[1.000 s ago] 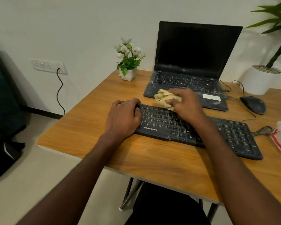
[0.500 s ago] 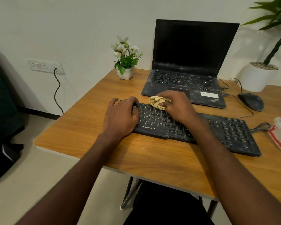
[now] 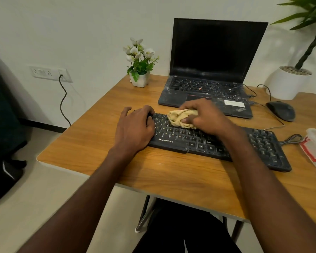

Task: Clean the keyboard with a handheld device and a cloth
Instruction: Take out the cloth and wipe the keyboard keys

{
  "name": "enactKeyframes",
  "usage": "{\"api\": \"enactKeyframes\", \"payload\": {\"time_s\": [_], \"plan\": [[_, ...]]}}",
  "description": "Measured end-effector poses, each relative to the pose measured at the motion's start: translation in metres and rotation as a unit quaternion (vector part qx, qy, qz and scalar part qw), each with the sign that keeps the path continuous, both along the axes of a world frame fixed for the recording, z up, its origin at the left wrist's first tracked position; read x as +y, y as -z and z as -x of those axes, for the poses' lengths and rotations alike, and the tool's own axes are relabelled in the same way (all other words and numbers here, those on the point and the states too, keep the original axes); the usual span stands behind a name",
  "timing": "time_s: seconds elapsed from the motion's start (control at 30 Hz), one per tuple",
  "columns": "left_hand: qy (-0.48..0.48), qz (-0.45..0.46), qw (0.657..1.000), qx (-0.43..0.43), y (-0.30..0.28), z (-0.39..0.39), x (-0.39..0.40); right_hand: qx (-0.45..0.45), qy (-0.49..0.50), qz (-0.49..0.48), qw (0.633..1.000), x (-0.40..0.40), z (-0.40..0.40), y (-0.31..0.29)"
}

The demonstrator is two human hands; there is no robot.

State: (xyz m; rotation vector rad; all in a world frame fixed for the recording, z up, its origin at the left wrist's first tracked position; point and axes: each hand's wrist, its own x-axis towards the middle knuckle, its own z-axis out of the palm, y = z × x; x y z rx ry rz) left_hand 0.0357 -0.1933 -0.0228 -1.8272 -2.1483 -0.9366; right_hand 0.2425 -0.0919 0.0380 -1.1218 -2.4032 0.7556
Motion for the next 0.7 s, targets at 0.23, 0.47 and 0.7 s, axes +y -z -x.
{"api": "enactKeyframes", "payload": {"time_s": [0.23, 0.47, 0.7], "plan": [[-0.003, 0.003, 1.000, -0.004, -0.001, -0.001, -0.001, 0.037, 0.038, 0.019, 0.998, 0.011, -0.014, -0.002], [-0.007, 0.008, 1.000, -0.009, -0.002, 0.000, -0.001, -0.043, -0.011, 0.003, 0.999, 0.010, -0.015, -0.006], [-0.010, 0.001, 1.000, -0.015, -0.004, -0.002, -0.003, -0.005, 0.035, 0.028, 0.999, 0.024, -0.030, 0.002]]}}
